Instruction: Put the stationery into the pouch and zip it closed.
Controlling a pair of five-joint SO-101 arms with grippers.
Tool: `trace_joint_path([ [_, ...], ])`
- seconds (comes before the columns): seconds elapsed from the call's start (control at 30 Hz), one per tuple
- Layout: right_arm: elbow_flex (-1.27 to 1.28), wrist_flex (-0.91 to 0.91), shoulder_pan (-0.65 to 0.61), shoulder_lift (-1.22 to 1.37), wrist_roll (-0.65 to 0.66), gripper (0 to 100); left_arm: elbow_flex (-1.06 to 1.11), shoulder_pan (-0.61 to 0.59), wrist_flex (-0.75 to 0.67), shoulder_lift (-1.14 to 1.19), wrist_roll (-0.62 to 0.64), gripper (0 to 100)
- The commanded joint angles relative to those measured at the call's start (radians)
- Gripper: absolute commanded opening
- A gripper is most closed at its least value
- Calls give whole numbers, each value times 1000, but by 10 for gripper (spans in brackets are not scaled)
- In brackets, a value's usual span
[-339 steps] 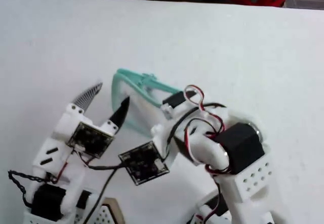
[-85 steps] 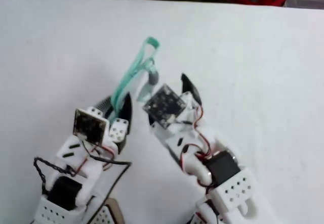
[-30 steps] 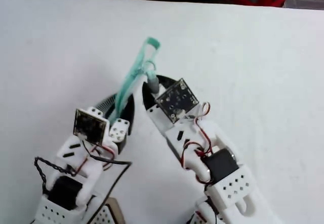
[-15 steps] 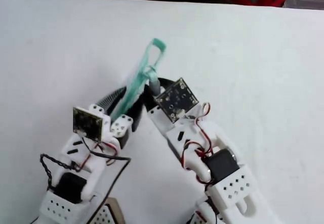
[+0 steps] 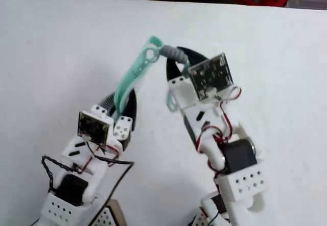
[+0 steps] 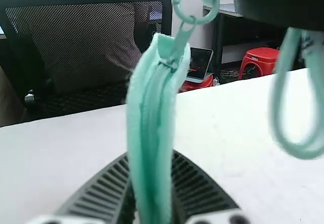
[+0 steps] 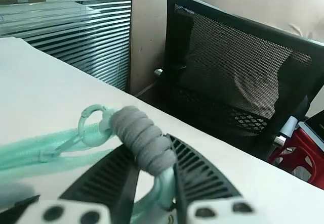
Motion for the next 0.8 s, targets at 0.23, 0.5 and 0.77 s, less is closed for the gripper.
trace_joint_path([
  [0.23,-336,-2,113,398,-25,19,-46,-1,60,10,-6,22],
  [0.5,-523,-1,232,691,-25,19,-46,-1,60,10,-6,22],
  [0.77,-756,53,306,917,-86,19,-46,-1,61,10,-6,22],
])
